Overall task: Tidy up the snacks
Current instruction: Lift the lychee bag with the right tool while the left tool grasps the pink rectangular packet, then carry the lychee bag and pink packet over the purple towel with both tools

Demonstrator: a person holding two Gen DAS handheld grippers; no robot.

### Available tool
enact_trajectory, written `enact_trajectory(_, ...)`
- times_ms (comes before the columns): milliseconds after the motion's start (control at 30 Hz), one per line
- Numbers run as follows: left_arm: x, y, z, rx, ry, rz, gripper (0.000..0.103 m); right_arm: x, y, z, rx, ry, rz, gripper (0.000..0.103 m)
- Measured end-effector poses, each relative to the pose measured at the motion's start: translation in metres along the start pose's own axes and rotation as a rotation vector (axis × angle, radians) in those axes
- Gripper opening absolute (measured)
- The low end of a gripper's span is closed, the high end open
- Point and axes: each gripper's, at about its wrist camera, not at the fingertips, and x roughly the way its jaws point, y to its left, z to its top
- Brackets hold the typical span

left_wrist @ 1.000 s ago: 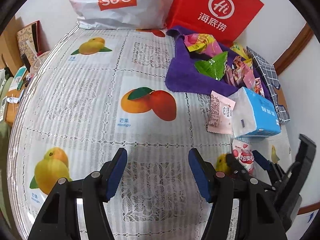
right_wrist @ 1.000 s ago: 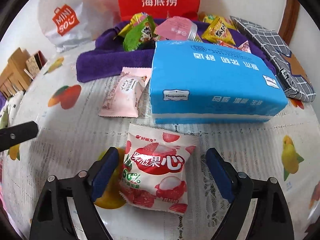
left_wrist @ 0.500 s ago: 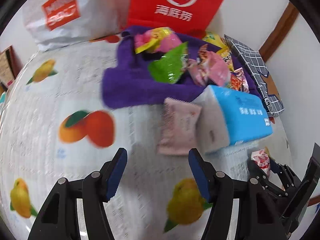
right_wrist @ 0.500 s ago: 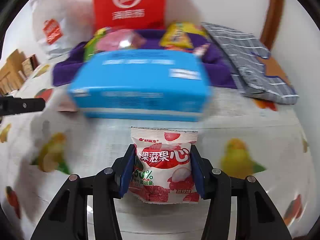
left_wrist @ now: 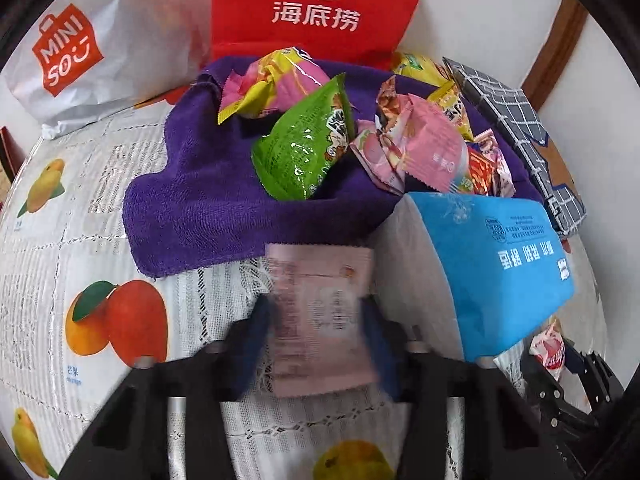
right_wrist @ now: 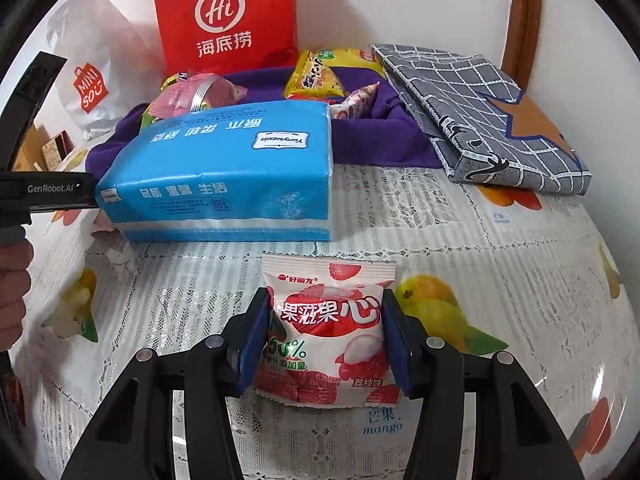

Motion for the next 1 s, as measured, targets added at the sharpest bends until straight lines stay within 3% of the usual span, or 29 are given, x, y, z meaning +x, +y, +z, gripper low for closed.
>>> enact_trajectory(133,-0.012,0.0,-0.012,0.013,0.016,-0.014,0.036,0.0,0.0,0.0,0.0,0.0,0.001,0.053)
enact_trajectory(300,-0.042,0.001,-0.053,0.038,0.025,-0.006,0.036,0.0,-0.001,0.0,0.003,-0.001,0.004,0.053)
enact_trajectory(433,-0.049,0.004,-0.086,0.025,0.04,0.007,0.043,0.0,-0.002,0.0,0.004,-0.001,0.007,0.053)
enact_trajectory(567,-0.053,-0.004,-0.1,0.066,-0.05,0.078,0.041,0.0,-0.001,0.0,-0.002,0.0,0.008,0.055)
enact_trajectory(800,-0.053,-0.005,-0.108,0.073,-0.155,0.122,0.042,0.0,-0.001,0.0,0.001,-0.001,0.015,0.056)
enact_trajectory(1000,-0.051,-0.008,-0.109,0.078,-0.162,0.133,0.042,0.0,-0.001,0.0,-0.002,-0.001,0.005,0.056)
